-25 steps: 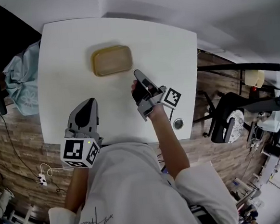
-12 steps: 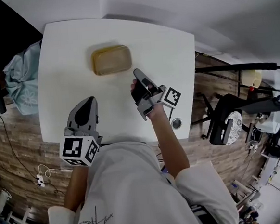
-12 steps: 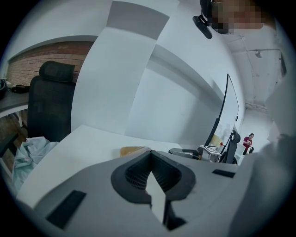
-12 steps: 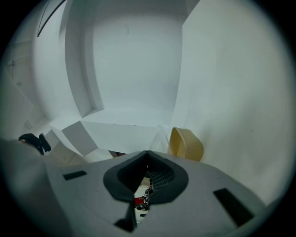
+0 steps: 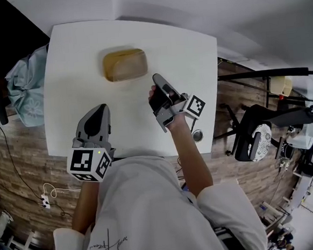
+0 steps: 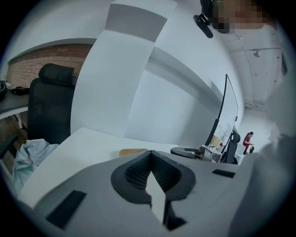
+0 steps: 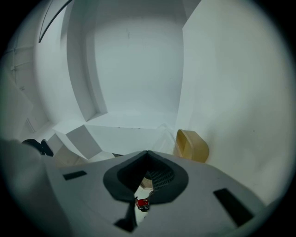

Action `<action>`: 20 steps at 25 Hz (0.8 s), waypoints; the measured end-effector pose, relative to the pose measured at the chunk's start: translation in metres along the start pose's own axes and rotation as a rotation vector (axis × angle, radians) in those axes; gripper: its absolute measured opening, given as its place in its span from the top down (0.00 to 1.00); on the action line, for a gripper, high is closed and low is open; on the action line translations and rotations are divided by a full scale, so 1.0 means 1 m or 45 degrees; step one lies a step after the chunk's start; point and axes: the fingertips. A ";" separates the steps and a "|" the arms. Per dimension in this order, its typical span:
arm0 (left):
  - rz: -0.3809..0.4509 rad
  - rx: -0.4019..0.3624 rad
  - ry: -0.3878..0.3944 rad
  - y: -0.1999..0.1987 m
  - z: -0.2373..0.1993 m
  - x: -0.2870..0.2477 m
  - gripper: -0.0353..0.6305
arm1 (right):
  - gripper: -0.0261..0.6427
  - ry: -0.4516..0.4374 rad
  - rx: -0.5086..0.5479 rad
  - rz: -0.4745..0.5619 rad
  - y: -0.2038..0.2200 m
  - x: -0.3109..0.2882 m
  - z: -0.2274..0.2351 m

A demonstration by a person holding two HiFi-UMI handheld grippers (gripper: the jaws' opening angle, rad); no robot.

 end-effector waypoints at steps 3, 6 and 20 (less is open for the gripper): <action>-0.001 -0.001 0.008 0.000 0.007 0.002 0.94 | 0.94 -0.018 0.001 0.003 -0.002 0.004 -0.007; 0.004 -0.007 0.016 -0.001 0.012 0.002 0.94 | 0.94 -0.032 -0.008 0.011 -0.004 0.007 -0.013; 0.060 -0.010 0.006 -0.011 0.013 0.011 0.94 | 0.94 -0.079 0.011 -0.005 -0.001 0.019 -0.036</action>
Point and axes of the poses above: the fingertips, and each gripper's own axes: x backward along the fingers, z to its right, y out of its underside, and after that the axes turned 12 degrees about z, right-handed
